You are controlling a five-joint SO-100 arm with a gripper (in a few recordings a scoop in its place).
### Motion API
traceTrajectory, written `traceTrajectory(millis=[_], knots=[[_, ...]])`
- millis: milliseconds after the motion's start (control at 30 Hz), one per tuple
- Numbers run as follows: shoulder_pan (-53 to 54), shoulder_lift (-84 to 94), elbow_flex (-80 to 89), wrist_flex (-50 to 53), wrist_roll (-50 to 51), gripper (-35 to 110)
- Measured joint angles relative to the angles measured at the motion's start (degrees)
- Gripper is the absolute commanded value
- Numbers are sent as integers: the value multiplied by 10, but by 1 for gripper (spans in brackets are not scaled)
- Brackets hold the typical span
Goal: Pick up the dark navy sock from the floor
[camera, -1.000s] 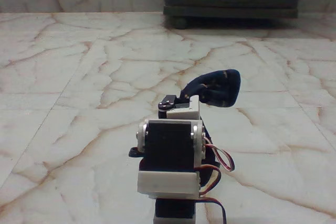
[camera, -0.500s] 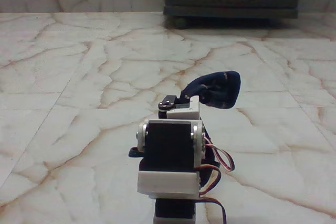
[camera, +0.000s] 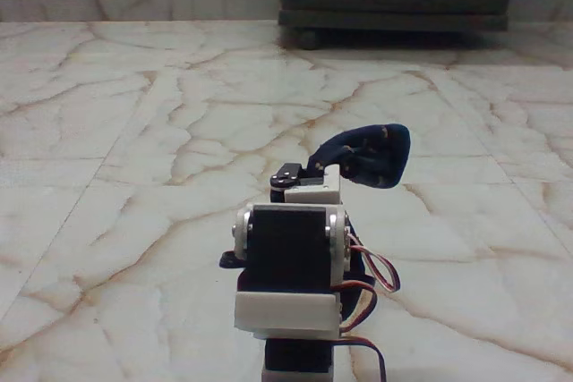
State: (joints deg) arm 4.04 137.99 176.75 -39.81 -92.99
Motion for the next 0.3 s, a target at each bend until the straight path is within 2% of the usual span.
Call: traceTrajectory(millis=[300], knots=[[-3,0,0,4,0,0]])
